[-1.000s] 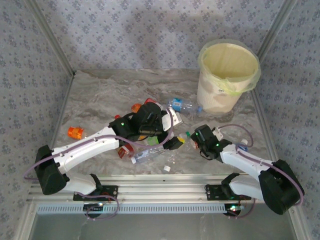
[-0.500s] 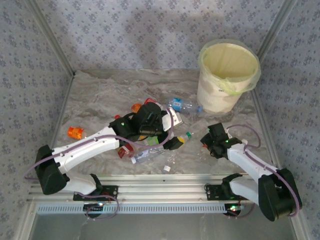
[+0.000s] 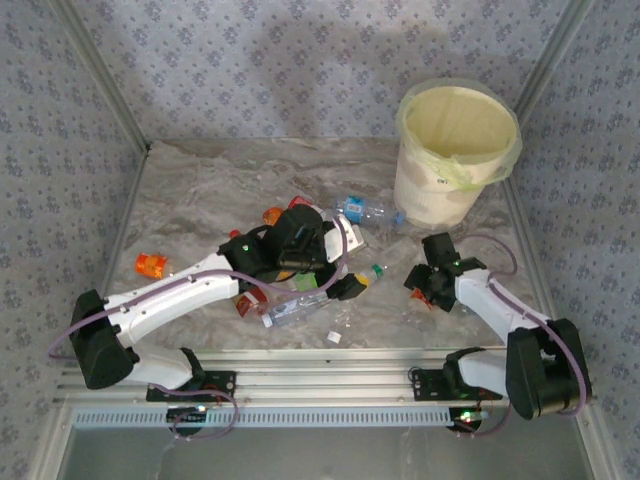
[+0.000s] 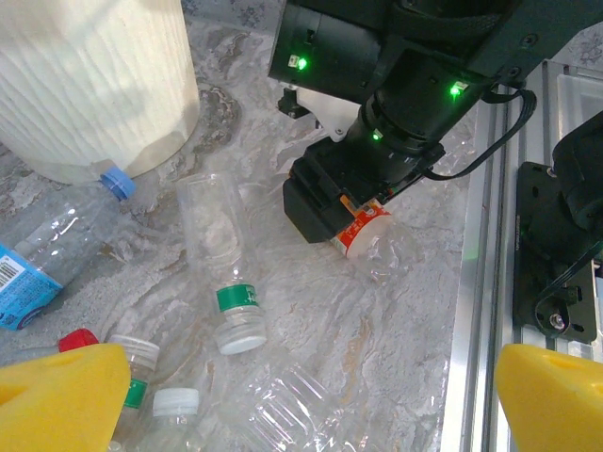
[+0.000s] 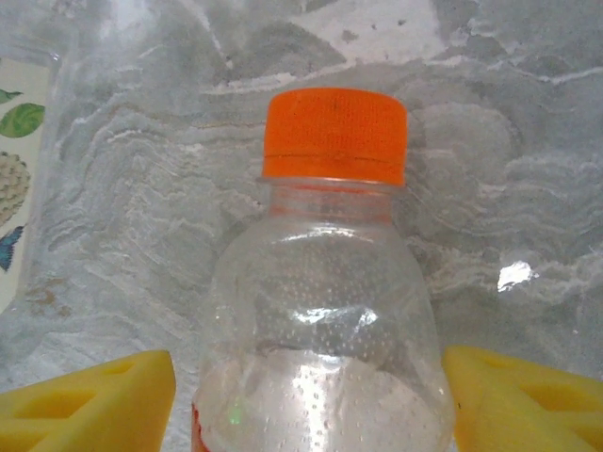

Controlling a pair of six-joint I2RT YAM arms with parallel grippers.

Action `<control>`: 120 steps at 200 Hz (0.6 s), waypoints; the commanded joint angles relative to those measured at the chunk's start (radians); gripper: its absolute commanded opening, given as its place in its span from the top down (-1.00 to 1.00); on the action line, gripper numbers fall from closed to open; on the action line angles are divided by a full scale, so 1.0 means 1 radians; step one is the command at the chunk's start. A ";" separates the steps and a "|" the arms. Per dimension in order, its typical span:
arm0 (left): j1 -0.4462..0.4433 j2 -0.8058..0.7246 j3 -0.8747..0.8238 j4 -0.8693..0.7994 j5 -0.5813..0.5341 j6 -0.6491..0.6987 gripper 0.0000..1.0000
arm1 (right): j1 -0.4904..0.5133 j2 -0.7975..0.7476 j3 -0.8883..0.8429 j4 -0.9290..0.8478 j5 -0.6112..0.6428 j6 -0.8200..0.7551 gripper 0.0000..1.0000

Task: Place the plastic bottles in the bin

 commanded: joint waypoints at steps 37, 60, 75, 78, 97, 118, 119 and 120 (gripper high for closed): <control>-0.004 0.012 0.037 -0.018 -0.006 0.015 -0.99 | 0.005 0.037 0.021 0.003 0.009 -0.066 -0.37; -0.004 0.012 0.038 -0.017 -0.006 0.013 -0.99 | 0.008 0.028 0.019 0.003 0.028 -0.076 -0.28; -0.004 0.011 0.038 -0.018 -0.007 0.013 -0.99 | 0.011 0.013 0.020 0.003 0.042 -0.083 -0.21; -0.004 0.011 0.038 -0.018 -0.007 0.012 -0.99 | 0.011 0.009 0.020 0.003 0.045 -0.085 -0.20; -0.004 0.006 0.038 -0.016 -0.008 0.011 -0.99 | 0.011 -0.026 0.029 -0.007 0.066 -0.101 -0.15; -0.004 -0.012 0.027 0.007 -0.008 -0.004 -0.99 | 0.017 -0.083 0.048 -0.027 0.092 -0.123 -0.13; -0.004 -0.013 0.027 0.007 -0.008 -0.004 -0.99 | 0.017 -0.087 0.049 -0.029 0.093 -0.123 -0.13; -0.004 -0.015 0.026 0.008 -0.008 -0.004 -0.99 | 0.017 -0.090 0.051 -0.030 0.096 -0.123 -0.13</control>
